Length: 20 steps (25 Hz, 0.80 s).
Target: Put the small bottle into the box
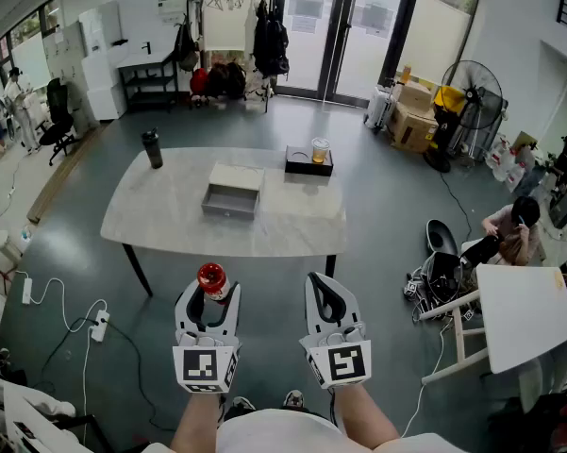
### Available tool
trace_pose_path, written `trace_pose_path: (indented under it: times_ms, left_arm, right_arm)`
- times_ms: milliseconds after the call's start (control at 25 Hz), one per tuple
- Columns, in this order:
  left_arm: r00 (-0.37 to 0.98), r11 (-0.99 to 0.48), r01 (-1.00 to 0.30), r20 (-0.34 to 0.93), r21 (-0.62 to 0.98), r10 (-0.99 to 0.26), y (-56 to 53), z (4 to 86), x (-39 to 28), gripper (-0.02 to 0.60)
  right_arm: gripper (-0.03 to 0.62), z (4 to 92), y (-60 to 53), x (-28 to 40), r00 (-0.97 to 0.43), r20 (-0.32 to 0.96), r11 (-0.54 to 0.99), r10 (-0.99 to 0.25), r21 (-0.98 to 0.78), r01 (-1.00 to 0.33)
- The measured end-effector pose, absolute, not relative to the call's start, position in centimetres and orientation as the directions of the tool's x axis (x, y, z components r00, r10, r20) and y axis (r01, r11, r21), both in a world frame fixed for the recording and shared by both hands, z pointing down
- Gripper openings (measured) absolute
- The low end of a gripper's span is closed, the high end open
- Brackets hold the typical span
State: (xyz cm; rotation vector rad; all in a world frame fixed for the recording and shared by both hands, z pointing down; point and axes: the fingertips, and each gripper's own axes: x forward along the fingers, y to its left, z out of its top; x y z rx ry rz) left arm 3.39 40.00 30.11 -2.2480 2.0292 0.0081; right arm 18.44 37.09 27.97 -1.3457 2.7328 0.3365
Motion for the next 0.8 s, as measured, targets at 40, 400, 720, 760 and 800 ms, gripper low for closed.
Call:
trace_pose_path:
  times_ms: [40, 400, 720, 760, 800]
  left_arm:
    - [0.105, -0.099, -0.992, -0.075, -0.079, -0.992, 40.1, 30.2, 3.3, 0.238]
    - [0.126, -0.122, -0.989, -0.055, -0.078, -0.990, 41.1, 31.1, 1.3, 0.238]
    - [0.147, -0.145, -0.988, -0.040, -0.053, -0.988, 42.0, 32.3, -2.5, 0.238]
    - [0.149, -0.147, -0.988, -0.041, -0.051, -0.988, 42.2, 32.5, -2.9, 0.238]
    - [0.153, -0.151, -0.987, -0.040, -0.049, -0.987, 42.2, 32.7, -3.2, 0.238]
  right_arm:
    - [0.025, 28.1, 37.2, 18.3, -0.617, -0.159, 0.597, -0.771, 0.157, -0.787]
    - [0.025, 28.9, 37.8, 15.9, -0.612, -0.154, 0.597, -0.776, 0.134, -0.791]
    - [0.026, 30.4, 38.7, 11.6, -0.619, -0.134, 0.604, -0.774, 0.137, -0.785]
    - [0.026, 30.6, 38.8, 11.2, -0.620, -0.137, 0.608, -0.772, 0.124, -0.784]
    - [0.026, 30.9, 38.9, 10.7, -0.621, -0.138, 0.611, -0.771, 0.114, -0.784]
